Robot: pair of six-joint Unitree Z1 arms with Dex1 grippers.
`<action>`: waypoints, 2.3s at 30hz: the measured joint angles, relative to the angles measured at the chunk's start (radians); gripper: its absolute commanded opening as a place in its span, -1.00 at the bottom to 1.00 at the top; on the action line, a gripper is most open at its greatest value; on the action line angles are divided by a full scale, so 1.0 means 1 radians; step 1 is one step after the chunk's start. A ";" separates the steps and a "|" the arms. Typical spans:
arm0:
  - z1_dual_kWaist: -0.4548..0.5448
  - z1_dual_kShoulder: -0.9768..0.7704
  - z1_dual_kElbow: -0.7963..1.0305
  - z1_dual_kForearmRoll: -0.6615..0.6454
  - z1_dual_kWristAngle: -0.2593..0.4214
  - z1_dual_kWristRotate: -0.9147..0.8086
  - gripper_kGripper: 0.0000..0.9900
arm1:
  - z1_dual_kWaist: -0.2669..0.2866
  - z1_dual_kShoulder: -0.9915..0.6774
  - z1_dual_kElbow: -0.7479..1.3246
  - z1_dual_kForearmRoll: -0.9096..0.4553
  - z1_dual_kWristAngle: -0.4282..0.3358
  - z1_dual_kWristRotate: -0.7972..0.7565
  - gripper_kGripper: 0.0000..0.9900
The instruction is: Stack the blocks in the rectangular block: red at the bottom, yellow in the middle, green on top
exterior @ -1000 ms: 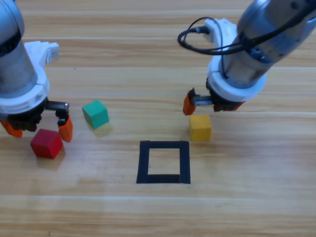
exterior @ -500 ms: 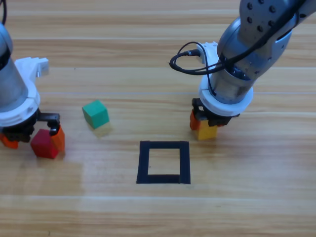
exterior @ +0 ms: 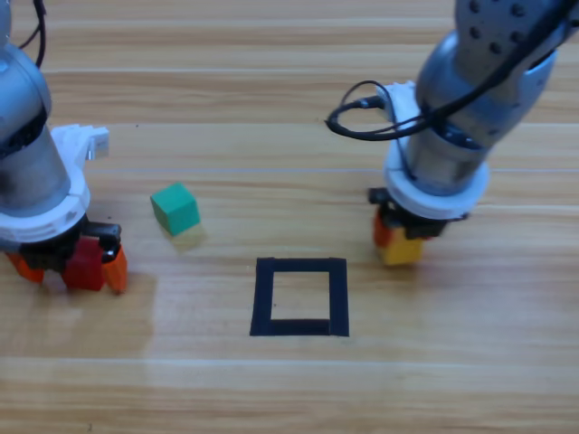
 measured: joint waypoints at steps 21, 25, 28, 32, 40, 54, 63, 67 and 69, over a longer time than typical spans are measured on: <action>0.007 0.033 -0.046 -0.020 -0.012 0.023 -0.68 | 0.014 -0.370 0.159 0.031 -0.021 0.017 -0.96; 0.019 0.031 -0.046 -0.020 -0.060 0.024 -0.71 | 0.014 -0.370 0.159 0.031 -0.020 0.017 -0.96; 0.022 0.027 -0.046 -0.020 -0.097 0.053 -0.87 | 0.014 -0.370 0.159 0.031 -0.020 0.019 -0.96; -0.006 0.023 -0.064 0.002 -0.098 0.039 -0.88 | 0.014 -0.369 0.159 0.031 -0.020 0.029 -0.96; -0.191 0.019 -0.215 0.107 -0.118 -0.077 -0.93 | 0.014 -0.359 0.159 0.031 -0.020 0.035 -0.96; -0.448 0.076 -0.450 0.178 -0.011 -0.331 -1.00 | 0.014 -0.358 0.159 0.031 -0.020 0.039 -0.96; -0.494 0.204 -0.616 0.286 0.026 -0.437 -1.00 | 0.014 -0.356 0.159 0.036 -0.020 0.041 -0.96; -0.495 0.251 -0.680 0.360 0.035 -0.508 -1.00 | 0.014 -0.355 0.159 0.036 -0.020 0.043 -0.96; -0.495 0.268 -0.716 0.393 0.045 -0.537 -1.00 | 0.014 -0.355 0.159 0.036 -0.020 0.043 -0.96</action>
